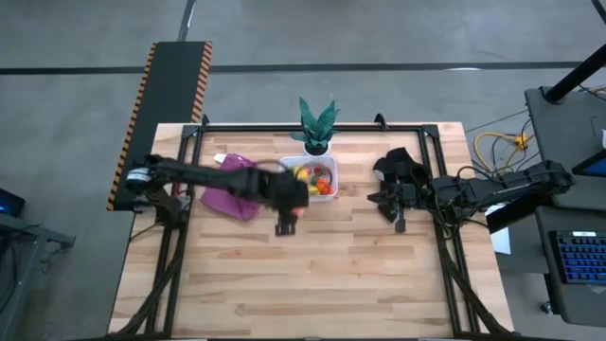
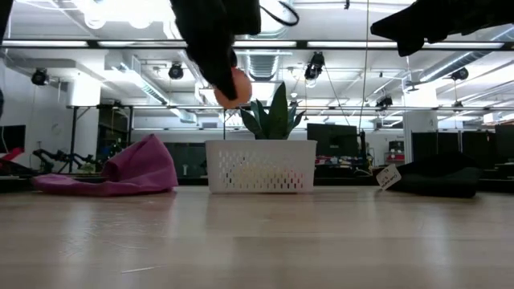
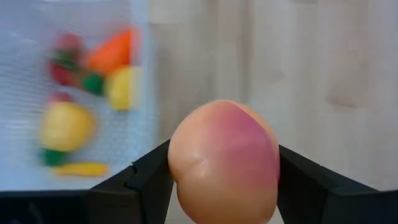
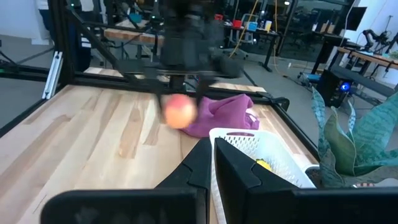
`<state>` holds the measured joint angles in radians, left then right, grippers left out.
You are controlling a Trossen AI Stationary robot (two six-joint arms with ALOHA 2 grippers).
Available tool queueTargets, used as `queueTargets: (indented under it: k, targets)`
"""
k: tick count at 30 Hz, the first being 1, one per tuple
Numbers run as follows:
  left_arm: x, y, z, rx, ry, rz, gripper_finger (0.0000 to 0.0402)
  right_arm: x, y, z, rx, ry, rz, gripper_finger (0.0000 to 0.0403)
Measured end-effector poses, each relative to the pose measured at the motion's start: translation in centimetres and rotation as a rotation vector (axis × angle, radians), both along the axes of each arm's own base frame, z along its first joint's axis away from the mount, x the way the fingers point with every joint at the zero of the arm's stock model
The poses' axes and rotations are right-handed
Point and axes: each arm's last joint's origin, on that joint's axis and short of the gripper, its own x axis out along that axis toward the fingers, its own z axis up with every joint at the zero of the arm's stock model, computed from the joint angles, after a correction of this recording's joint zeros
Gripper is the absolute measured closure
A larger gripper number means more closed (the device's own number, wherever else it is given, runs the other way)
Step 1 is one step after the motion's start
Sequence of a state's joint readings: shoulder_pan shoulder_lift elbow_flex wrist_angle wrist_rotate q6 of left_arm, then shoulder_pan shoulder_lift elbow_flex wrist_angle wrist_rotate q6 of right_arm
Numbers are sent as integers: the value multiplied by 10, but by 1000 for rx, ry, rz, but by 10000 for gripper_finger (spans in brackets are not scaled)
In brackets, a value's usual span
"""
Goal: Build produce basket
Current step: Put the peach into the white basket
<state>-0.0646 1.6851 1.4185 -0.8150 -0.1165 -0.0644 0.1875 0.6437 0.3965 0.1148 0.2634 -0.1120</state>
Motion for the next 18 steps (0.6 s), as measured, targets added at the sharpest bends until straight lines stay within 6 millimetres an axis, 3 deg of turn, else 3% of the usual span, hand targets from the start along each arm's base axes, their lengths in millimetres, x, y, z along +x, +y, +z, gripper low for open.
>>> queueTargets:
  k: [8, 14, 18]
  targets:
    - [3, 72, -5, 56, -7, 90, 192, 0, 0, 0, -1, 1, 0, 390]
    - [4, 101, -16, 74, 27, 120, 191, 0, 0, 0, -4, 2, 1, 390]
    - [5, 110, -24, 53, 54, 133, 191, 0, 0, 0, -4, 2, 1, 390]
